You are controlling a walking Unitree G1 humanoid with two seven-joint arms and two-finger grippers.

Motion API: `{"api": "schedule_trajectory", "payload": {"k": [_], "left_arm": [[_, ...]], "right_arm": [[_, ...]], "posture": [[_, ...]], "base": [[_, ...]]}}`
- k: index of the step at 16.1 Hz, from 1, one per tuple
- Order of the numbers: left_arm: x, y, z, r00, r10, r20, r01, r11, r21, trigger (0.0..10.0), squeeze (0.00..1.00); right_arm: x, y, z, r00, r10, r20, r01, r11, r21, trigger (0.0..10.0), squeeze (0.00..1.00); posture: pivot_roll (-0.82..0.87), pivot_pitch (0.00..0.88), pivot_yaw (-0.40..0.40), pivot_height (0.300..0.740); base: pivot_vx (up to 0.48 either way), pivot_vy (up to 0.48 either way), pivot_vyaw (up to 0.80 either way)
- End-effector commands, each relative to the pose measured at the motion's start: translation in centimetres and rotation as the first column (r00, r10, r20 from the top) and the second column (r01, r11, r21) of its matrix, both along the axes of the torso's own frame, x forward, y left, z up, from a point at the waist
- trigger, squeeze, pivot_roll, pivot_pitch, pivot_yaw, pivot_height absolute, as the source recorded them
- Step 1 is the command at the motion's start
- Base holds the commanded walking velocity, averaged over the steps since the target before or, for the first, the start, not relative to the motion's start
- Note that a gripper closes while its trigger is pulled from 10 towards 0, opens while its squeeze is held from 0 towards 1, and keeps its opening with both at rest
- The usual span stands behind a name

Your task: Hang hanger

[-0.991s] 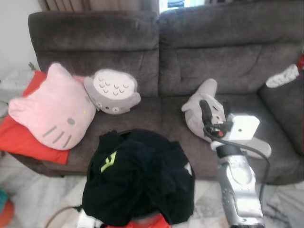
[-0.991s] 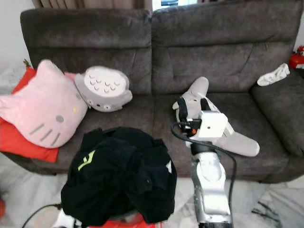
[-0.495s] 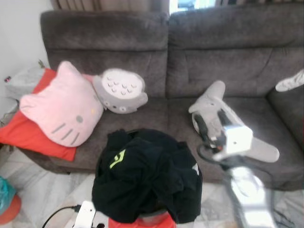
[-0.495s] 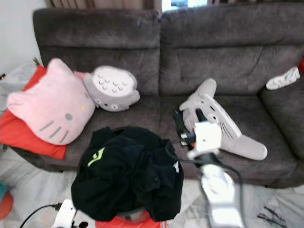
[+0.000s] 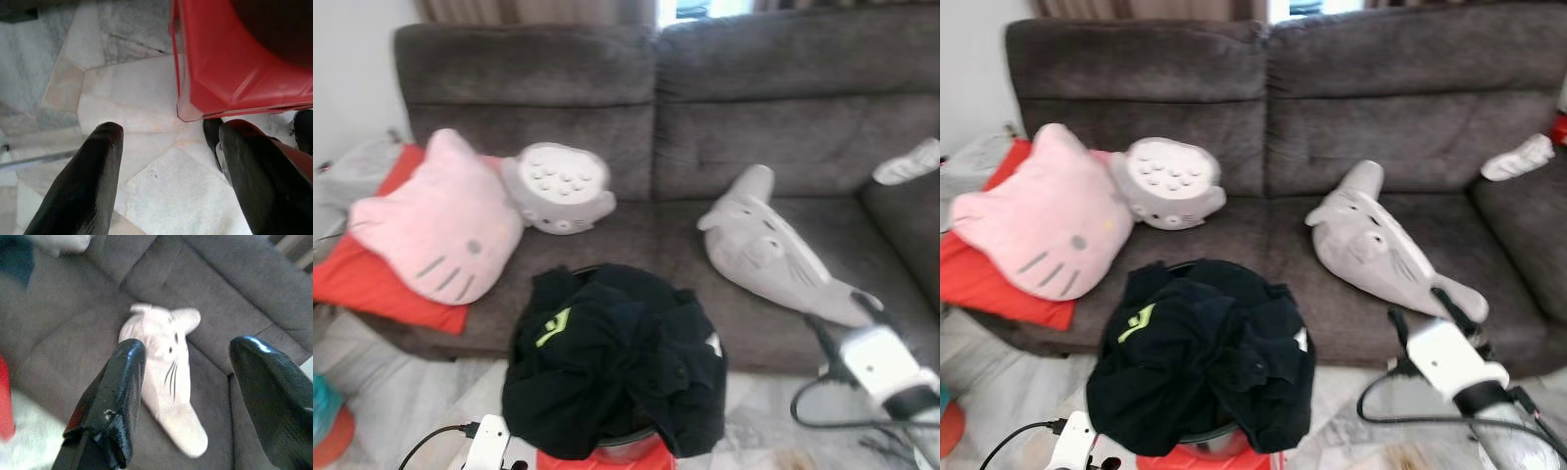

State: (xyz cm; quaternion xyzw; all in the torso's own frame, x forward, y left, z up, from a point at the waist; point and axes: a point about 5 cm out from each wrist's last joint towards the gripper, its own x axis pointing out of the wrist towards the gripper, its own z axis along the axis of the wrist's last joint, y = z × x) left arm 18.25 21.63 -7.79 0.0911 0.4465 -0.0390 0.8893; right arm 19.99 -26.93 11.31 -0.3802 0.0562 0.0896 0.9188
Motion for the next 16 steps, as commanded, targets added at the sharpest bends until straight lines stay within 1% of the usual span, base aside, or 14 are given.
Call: {"api": "schedule_trajectory", "payload": {"k": [1, 2, 3, 4, 6, 7, 8, 9, 10, 11, 13, 14, 15, 16], "left_arm": [[0.1, 0.4, 0.1, 1.0, 0.001, -0.004, 0.0, 1.0, 0.011, 10.0, 0.0], [0.1, 0.4, 0.1, 1.0, 0.001, -0.004, -0.001, 1.0, 0.011, 10.0, 0.0], [0.1, 0.4, 0.1, 1.0, 0.001, -0.003, -0.001, 1.0, 0.011, 10.0, 0.0], [0.1, 0.5, 0.1, 1.0, 0.001, -0.002, -0.001, 1.0, 0.012, 10.0, 0.0], [0.2, 0.4, 0.2, 1.0, 0.003, -0.002, -0.003, 1.0, 0.012, 10.0, 0.0], [0.2, 0.4, 0.2, 1.0, 0.003, -0.002, -0.003, 1.0, 0.011, 10.0, 0.0], [0.2, 0.4, 0.2, 1.0, 0.001, -0.003, -0.001, 1.0, 0.011, 10.0, 0.0], [0.3, 0.4, 0.2, 1.0, 0.0, -0.003, 0.0, 1.0, 0.011, 10.0, 0.0], [0.3, 0.4, 0.2, 1.0, -0.001, -0.003, 0.002, 1.0, 0.01, 10.0, 0.0], [0.3, 0.4, 0.2, 1.0, 0.0, -0.002, 0.0, 1.0, 0.008, 10.0, 0.0], [0.3, 0.4, 0.2, 1.0, 0.002, -0.003, -0.002, 1.0, 0.006, 10.0, 0.0], [0.3, 0.4, 0.2, 1.0, 0.004, -0.003, -0.004, 1.0, 0.005, 10.0, 0.0], [0.3, 0.3, 0.2, 1.0, 0.002, -0.006, -0.002, 1.0, 0.001, 10.0, 0.0], [0.3, 0.3, 0.2, 1.0, 0.001, -0.008, -0.001, 1.0, -0.003, 10.0, 0.0]], "right_arm": [[0.1, 0.8, -0.1, 0.993, 0.106, -0.044, -0.109, 0.991, -0.081, 10.0, 0.0], [0.6, 1.0, 0.3, 0.99, 0.136, -0.026, -0.138, 0.984, -0.116, 10.0, 0.0], [1.4, 1.2, 0.9, 0.988, 0.156, -0.002, -0.155, 0.981, -0.113, 10.0, 0.0], [2.6, 1.6, 1.5, 0.982, 0.191, 0.015, -0.188, 0.975, -0.123, 10.0, 0.0], [4.2, 1.9, 1.9, 0.971, 0.238, 0.006, -0.232, 0.951, -0.205, 10.0, 0.0], [4.5, 2.0, 2.0, 0.967, 0.253, 0.003, -0.246, 0.945, -0.216, 10.0, 0.0], [5.8, 2.8, 2.1, 0.944, 0.329, -0.025, -0.325, 0.914, -0.242, 10.0, 0.0], [6.2, 3.0, 2.1, 0.938, 0.344, -0.028, -0.341, 0.908, -0.242, 10.0, 0.0], [7.4, 3.8, 2.6, 0.922, 0.388, -0.014, -0.379, 0.894, -0.239, 10.0, 0.0], [8.1, 4.9, 2.8, 0.893, 0.449, -0.024, -0.443, 0.869, -0.218, 10.0, 0.0], [8.1, 5.7, 2.4, 0.859, 0.506, -0.079, -0.511, 0.838, -0.194, 10.0, 0.0], [8.0, 6.2, 2.0, 0.833, 0.54, -0.12, -0.553, 0.821, -0.144, 10.0, 0.0], [7.9, 6.6, 1.8, 0.81, 0.571, -0.133, -0.585, 0.802, -0.119, 10.0, 0.0], [7.4, 7.2, 1.5, 0.777, 0.606, -0.17, -0.62, 0.783, -0.041, 10.0, 0.0]], "posture": [[-0.12, 0.005, 0.101, 0.74], [-0.12, 0.005, 0.101, 0.74], [-0.12, 0.004, 0.106, 0.74], [-0.11, 0.002, 0.106, 0.74], [-0.11, 0.0, 0.108, 0.74], [-0.11, 0.0, 0.112, 0.74], [-0.11, 0.0, 0.117, 0.74], [-0.11, 0.0, 0.119, 0.74], [-0.11, 0.0, 0.118, 0.74], [-0.1, 0.0, 0.118, 0.74], [-0.1, 0.0, 0.118, 0.74], [-0.1, 0.0, 0.117, 0.74], [-0.1, 0.0, 0.117, 0.74], [-0.1, 0.0, 0.118, 0.74]], "base": [[0.0, 0.0, 0.0], [0.0, 0.0, 0.0], [0.0, 0.0, 0.0], [0.0, 0.0, 0.0], [0.0, 0.0, 0.0], [0.0, 0.0, 0.0], [0.0, 0.0, 0.0], [0.0, 0.0, 0.0], [0.0, 0.0, 0.0], [0.0, 0.0, 0.0], [0.0, 0.0, 0.0], [0.0, 0.0, 0.0], [0.0, 0.0, 0.0], [0.0, 0.0, 0.0]]}}
